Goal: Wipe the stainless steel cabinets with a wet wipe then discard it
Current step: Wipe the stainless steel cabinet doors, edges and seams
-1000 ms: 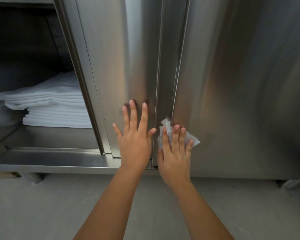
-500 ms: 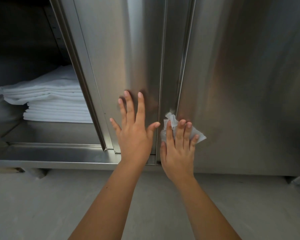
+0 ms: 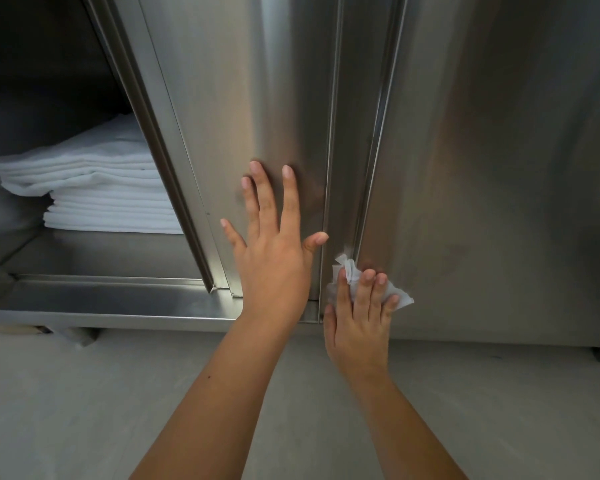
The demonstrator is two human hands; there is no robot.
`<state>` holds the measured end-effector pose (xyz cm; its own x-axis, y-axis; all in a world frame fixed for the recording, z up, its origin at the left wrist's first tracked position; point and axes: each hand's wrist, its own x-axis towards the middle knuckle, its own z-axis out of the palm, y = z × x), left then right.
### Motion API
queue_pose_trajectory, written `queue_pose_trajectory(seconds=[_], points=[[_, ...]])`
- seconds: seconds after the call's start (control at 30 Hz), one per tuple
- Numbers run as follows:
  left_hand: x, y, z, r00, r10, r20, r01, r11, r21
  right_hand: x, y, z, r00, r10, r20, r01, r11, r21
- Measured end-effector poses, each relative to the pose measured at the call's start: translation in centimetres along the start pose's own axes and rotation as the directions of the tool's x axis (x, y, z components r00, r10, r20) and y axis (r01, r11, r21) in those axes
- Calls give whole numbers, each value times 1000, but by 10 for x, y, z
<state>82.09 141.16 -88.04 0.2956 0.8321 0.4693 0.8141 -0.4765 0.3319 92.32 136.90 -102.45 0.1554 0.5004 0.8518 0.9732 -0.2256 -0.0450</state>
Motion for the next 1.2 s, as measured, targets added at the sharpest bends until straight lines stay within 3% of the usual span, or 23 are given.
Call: queue_pose_trajectory(seconds=[0.67,1.2], points=[[1,1,-1,1000,-2,12,2,1000,-22,-66,11,15,987,-42,154,35,998,45],[0,0,-1,1000,-10,5,10,1000,-28,-17,7,1,995,-62,72,64,998,-22]])
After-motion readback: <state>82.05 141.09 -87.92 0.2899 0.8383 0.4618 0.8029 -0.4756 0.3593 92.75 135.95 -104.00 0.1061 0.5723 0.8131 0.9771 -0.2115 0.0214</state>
